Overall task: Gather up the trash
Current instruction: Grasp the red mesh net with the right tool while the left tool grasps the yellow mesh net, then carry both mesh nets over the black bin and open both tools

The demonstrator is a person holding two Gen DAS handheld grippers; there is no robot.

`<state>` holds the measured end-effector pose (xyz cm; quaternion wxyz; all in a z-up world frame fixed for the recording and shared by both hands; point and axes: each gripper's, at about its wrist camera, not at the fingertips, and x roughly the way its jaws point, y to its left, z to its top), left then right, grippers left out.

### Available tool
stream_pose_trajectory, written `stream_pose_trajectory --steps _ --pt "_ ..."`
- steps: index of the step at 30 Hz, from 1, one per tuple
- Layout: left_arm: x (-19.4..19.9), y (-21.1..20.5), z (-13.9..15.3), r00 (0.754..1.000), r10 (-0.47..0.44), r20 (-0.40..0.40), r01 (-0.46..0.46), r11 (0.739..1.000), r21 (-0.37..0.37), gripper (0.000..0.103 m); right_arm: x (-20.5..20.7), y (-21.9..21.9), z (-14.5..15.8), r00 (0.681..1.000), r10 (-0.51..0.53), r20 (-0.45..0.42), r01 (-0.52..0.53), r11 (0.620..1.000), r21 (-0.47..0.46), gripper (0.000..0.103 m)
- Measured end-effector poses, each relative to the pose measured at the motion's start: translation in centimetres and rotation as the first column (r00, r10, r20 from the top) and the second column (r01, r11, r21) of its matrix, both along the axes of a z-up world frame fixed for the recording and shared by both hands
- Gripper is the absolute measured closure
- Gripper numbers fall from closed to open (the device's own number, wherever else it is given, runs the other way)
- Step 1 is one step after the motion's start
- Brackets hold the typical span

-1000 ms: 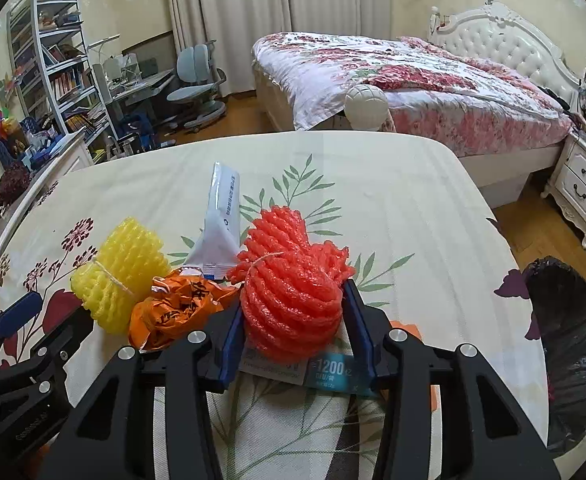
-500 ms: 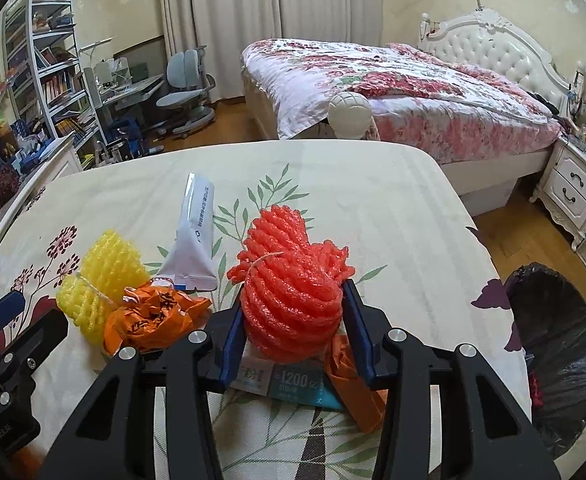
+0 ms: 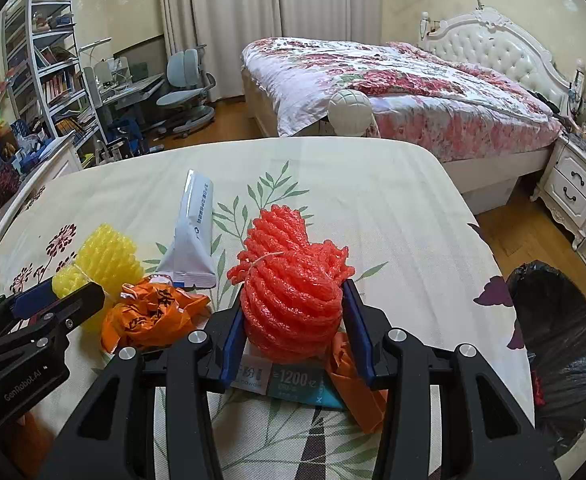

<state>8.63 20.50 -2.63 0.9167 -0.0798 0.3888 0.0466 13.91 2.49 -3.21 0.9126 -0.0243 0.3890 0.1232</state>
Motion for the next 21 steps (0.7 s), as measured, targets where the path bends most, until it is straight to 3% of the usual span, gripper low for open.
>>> stream_pose_trajectory --steps 1,4,5,21 --pt "0.0 -0.1 0.0 1.0 -0.014 0.001 0.014 1.0 0.003 0.062 -0.1 0.0 0.0 1.0 0.001 0.001 -0.001 1.0 -0.001 0.058" --pt "-0.2 -0.6 0.0 0.999 -0.031 0.006 0.031 0.999 0.021 0.065 -0.2 0.2 0.2 1.0 0.005 0.009 -0.005 1.0 -0.003 0.058" --pt "-0.3 -0.6 0.0 0.999 -0.032 0.009 0.032 0.999 0.023 0.071 -0.4 0.2 0.3 1.0 0.005 0.013 -0.005 1.0 -0.003 0.058" --pt "-4.6 -3.0 3.7 0.995 -0.021 0.1 0.019 1.0 0.018 0.073 -4.0 -4.5 3.6 0.994 -0.045 0.097 0.043 0.999 0.024 0.058"
